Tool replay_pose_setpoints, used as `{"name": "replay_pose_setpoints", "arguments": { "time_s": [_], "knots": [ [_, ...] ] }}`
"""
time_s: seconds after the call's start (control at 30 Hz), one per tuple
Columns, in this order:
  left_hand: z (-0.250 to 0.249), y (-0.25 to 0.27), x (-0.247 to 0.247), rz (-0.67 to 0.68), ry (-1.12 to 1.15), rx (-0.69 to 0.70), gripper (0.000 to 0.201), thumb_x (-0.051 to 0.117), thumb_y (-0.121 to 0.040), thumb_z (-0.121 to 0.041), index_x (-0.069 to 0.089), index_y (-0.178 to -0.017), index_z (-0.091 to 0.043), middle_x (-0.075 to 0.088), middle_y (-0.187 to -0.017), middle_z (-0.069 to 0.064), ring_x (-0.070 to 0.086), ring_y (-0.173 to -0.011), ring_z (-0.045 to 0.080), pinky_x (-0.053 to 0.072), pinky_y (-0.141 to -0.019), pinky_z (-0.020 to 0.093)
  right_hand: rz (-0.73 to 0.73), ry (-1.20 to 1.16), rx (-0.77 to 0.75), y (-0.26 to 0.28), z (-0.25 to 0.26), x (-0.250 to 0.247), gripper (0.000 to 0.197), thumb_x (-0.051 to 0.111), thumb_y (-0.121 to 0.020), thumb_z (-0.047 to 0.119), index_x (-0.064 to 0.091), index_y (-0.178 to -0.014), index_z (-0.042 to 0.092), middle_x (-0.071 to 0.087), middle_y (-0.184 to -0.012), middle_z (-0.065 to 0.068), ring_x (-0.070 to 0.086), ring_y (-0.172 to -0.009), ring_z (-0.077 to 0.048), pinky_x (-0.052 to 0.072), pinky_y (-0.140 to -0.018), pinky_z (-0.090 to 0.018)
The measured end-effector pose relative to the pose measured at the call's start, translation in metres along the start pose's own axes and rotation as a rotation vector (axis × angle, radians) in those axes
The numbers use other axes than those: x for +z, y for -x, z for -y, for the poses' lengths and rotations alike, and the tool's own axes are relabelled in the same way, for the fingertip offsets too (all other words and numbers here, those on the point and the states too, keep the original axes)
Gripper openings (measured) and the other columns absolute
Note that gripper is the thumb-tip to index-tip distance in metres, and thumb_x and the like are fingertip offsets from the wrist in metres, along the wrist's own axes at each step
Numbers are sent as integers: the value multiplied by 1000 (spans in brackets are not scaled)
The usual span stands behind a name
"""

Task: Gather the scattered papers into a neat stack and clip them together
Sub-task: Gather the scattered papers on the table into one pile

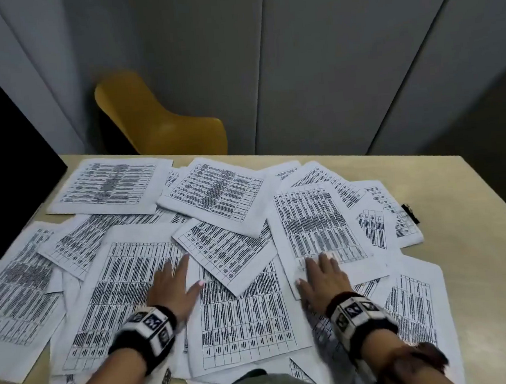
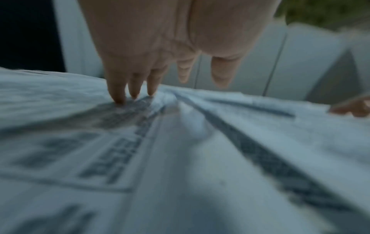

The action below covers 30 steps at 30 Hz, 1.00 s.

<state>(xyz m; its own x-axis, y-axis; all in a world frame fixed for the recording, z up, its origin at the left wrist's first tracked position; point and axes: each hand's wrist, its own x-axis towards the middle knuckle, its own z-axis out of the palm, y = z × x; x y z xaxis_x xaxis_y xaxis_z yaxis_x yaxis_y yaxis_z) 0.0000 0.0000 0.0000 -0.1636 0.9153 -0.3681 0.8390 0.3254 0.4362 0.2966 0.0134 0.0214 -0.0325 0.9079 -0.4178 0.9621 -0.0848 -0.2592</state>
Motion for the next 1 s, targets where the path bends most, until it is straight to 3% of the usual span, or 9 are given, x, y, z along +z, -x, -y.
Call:
{"name": "replay_pose_setpoints", "arguments": {
  "time_s": [0.1, 0.2, 0.33, 0.4, 0.5, 0.6, 0.7, 0.77, 1.0],
  "knots": [
    [-20, 3, 15, 140, -199, 3, 70, 26, -93, -58, -12, -147, -35, -23, -156, 5, -16, -144, 30, -3, -115, 53, 94, 121, -52, 9, 17, 14, 67, 28, -91, 51, 4, -147, 22, -10, -156, -15, -5, -144, -34, 7, -117, -48],
    [-33, 23, 26, 203, -199, 82, 73, 26, -92, -60, -16, -146, -34, -26, -153, 6, -21, -143, 29, -9, -113, 52, 151, 161, -190, 31, 32, 24, 64, 31, -90, 52, 12, -144, 23, -1, -156, -13, 5, -143, -35, 10, -117, -48],
    [-28, 34, 17, -22, 271, 117, 70, 53, -91, -32, 13, -148, -32, 21, -156, 5, 22, -143, 24, 20, -114, 44, -26, -30, -182, 26, 24, 10, 54, 31, -87, 54, 41, -134, 28, 29, -150, -5, 28, -135, -24, 23, -113, -38],
    [-31, 27, 6, -115, 579, 30, 70, 59, -89, -13, 23, -146, -30, 39, -146, 10, 44, -127, 25, 36, -106, 40, -112, -55, -10, 10, 7, 3, 57, 36, -89, 51, 30, -141, 28, 17, -154, -10, 18, -141, -28, 15, -116, -41],
    [-40, 12, -3, -126, 793, -172, 75, 58, -89, -11, 15, -147, -31, 53, -129, 16, 52, -104, 24, 40, -97, 41, 21, 1, 170, -3, -8, 1, 68, 34, -88, 56, 8, -146, 32, -6, -156, -16, -3, -143, -37, 4, -116, -50],
    [-53, 8, 3, -97, 867, -206, 84, 61, -88, -12, 6, -150, -28, 45, -141, 18, 48, -119, 28, 35, -102, 42, 117, 33, 55, 6, 7, 9, 71, 32, -87, 59, 1, -146, 34, -12, -155, -16, -8, -143, -38, 1, -114, -53],
    [-59, 13, 14, -50, 785, -199, 90, 63, -86, -9, 2, -149, -29, 20, -156, 7, 27, -141, 27, 25, -113, 44, 156, 27, -89, 23, 27, 12, 63, 41, -88, 53, 22, -143, 31, 10, -156, -9, 11, -142, -34, 12, -116, -50],
    [-58, 16, 18, -51, 725, -184, 90, 64, -84, -6, 6, -148, -31, 26, -155, 5, 32, -138, 28, 27, -112, 47, 31, -198, -97, 22, 26, 9, 46, 51, -88, 40, 44, -131, 26, 37, -142, -5, 35, -131, -26, 27, -113, -44],
    [-47, 29, 15, -4, 761, -236, 48, 59, -87, -2, 45, -132, -10, 60, -120, 10, 54, -101, 24, 41, -93, 37, -287, -519, 716, 6, -52, -26, 68, 67, -76, 31, 33, -134, 17, 26, -143, -21, 27, -130, -40, 29, -105, -51]
  ]
}}
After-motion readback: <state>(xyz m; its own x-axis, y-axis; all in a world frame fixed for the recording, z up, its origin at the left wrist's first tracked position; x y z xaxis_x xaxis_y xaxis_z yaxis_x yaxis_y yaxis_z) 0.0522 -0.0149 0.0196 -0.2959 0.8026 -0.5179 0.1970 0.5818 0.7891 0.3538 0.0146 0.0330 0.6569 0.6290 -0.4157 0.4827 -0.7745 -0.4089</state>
